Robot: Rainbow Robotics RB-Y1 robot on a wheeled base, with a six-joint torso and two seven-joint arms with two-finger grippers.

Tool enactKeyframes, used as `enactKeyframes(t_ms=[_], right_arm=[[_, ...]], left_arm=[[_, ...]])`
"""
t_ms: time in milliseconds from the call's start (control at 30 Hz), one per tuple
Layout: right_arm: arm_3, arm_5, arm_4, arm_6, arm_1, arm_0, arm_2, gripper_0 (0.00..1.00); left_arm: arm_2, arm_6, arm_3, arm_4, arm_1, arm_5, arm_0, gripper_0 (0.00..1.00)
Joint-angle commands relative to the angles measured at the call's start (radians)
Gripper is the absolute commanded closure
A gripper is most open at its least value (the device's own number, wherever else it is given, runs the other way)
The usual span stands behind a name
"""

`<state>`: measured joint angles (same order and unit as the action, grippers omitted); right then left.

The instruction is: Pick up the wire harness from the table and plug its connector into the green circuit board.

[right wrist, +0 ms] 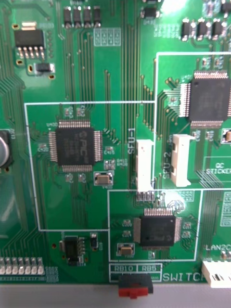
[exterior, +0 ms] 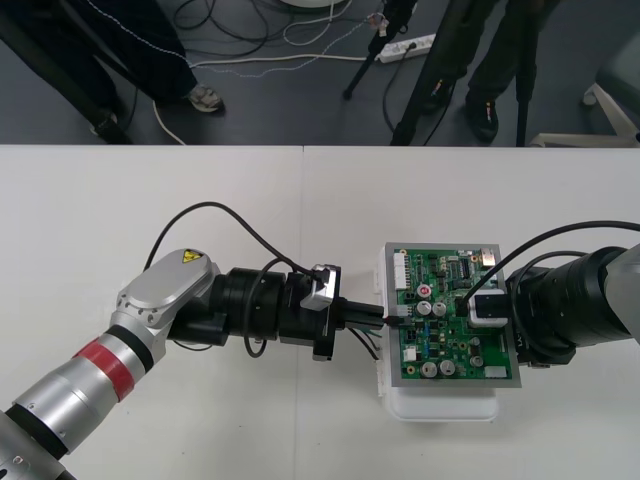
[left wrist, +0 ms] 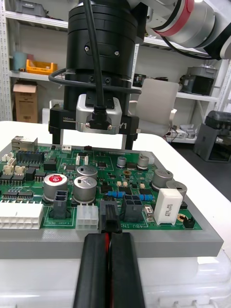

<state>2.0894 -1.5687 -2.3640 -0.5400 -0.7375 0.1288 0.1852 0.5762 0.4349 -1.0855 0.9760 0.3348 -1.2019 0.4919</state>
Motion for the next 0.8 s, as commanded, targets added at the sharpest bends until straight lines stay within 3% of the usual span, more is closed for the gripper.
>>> enactKeyframes(t_ms=[33,433,800], right_arm=[[0.017,-0.002,0.009,-0.026,-0.011,0.031,0.016,0.00],[0.017,-0.002,0.012,-0.020,-0.017,0.032,0.003,0.00],[0.017,-0.002,0.051,0.000,-0.108,0.009,-0.075,0.00]], left_arm=[[0.022,-0.061,-0.050,-0.028,0.024,0.018,0.031,0.00],[0.017,-0.070,-0.054,-0.085,0.099,-0.007,0.013,0.00],[-0.038,-0.074,-0.103,-0.089,0.184,-0.008,-0.033,0.00]])
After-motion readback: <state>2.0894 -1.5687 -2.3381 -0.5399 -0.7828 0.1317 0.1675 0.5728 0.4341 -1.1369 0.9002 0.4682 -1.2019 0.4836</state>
